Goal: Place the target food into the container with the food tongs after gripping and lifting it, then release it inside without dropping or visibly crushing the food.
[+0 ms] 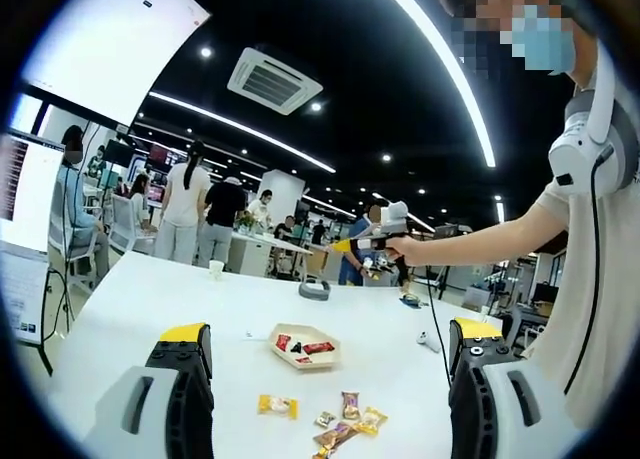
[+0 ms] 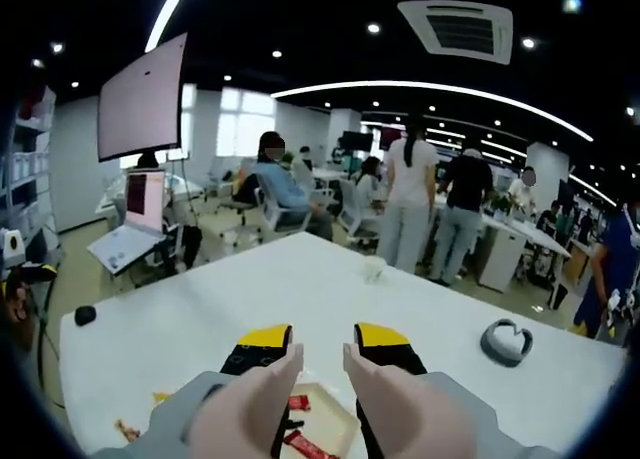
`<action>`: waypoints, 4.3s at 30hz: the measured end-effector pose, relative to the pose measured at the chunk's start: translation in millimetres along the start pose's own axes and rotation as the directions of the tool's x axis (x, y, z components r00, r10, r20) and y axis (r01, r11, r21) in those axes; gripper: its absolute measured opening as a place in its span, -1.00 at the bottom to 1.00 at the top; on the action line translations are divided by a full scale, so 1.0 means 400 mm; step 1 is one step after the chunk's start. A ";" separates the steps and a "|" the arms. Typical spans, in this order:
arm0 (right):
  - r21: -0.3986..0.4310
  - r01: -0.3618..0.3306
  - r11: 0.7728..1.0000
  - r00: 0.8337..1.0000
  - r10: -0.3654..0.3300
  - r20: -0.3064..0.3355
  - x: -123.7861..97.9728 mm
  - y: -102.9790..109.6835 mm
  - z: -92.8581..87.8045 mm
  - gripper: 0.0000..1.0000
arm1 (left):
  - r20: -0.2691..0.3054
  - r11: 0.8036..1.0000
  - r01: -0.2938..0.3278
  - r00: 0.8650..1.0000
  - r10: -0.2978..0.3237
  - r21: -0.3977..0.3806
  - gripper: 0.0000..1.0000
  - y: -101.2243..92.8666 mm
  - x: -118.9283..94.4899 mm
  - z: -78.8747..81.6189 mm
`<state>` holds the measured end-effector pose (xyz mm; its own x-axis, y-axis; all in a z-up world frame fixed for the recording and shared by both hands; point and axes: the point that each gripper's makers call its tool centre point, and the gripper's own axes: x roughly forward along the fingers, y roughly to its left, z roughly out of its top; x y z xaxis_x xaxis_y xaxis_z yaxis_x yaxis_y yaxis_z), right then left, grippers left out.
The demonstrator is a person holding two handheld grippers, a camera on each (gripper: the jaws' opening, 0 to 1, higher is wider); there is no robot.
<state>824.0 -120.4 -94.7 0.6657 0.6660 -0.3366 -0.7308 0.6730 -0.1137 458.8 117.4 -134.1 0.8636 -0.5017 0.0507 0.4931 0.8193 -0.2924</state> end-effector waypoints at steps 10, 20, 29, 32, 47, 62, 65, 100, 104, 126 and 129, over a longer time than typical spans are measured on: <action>0.009 0.013 1.000 1.000 -0.013 -0.003 -0.017 -0.001 -0.024 -0.51 | -0.002 1.000 0.014 1.000 -0.014 0.009 0.99 -0.001 0.007 0.009; -0.005 0.007 1.000 0.999 -0.007 -0.041 -0.031 0.018 -0.074 -0.51 | -0.007 1.000 0.018 1.000 -0.018 0.008 0.99 0.001 0.003 0.007; 0.015 0.006 1.000 0.999 -0.005 -0.044 -0.038 0.047 -0.089 -0.50 | -0.011 1.000 0.016 1.000 -0.016 0.022 0.99 0.007 0.005 0.020; 0.013 0.003 1.000 0.999 -0.002 -0.045 -0.040 0.057 -0.093 -0.50 | -0.008 0.999 0.019 1.000 -0.018 0.028 0.99 0.007 0.006 0.027; 0.008 -0.022 1.000 0.997 0.023 -0.069 -0.062 0.093 -0.140 -0.49 | -0.019 0.999 0.037 0.999 -0.037 0.027 0.99 0.000 0.005 0.018; -0.004 -0.172 0.985 0.978 0.170 -0.121 -0.119 0.224 -0.228 -0.48 | -0.054 0.998 0.061 0.997 -0.060 0.019 0.99 -0.012 0.015 -0.013; -0.030 -0.194 0.981 0.972 0.188 -0.139 -0.125 0.248 -0.250 -0.48 | -0.046 0.999 0.048 0.998 -0.047 0.024 0.99 -0.004 0.013 -0.008; -0.033 -0.279 0.960 0.949 0.271 -0.158 -0.135 0.333 -0.294 -0.47 | -0.062 0.994 0.105 0.993 -0.103 0.028 0.99 0.007 -0.070 0.036; -0.106 -0.313 0.944 0.940 0.293 -0.174 -0.138 0.371 -0.299 -0.47 | -0.090 0.993 0.108 0.991 -0.104 0.042 0.99 0.008 -0.076 0.027; -0.076 -0.337 0.939 0.932 0.321 -0.167 -0.176 0.403 -0.324 -0.46 | -0.087 0.992 0.124 0.989 -0.121 0.025 0.99 -0.025 -0.070 0.012; -0.074 -0.348 0.935 0.928 0.331 -0.172 -0.188 0.408 -0.337 -0.46 | -0.080 0.990 0.139 0.987 -0.137 0.021 0.99 -0.033 -0.052 0.018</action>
<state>634.3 -104.0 -213.9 0.3494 0.7853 -0.5111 -0.9256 0.3740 -0.0581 435.0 118.9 -124.3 0.7766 -0.6298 0.0142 0.6107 0.7471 -0.2625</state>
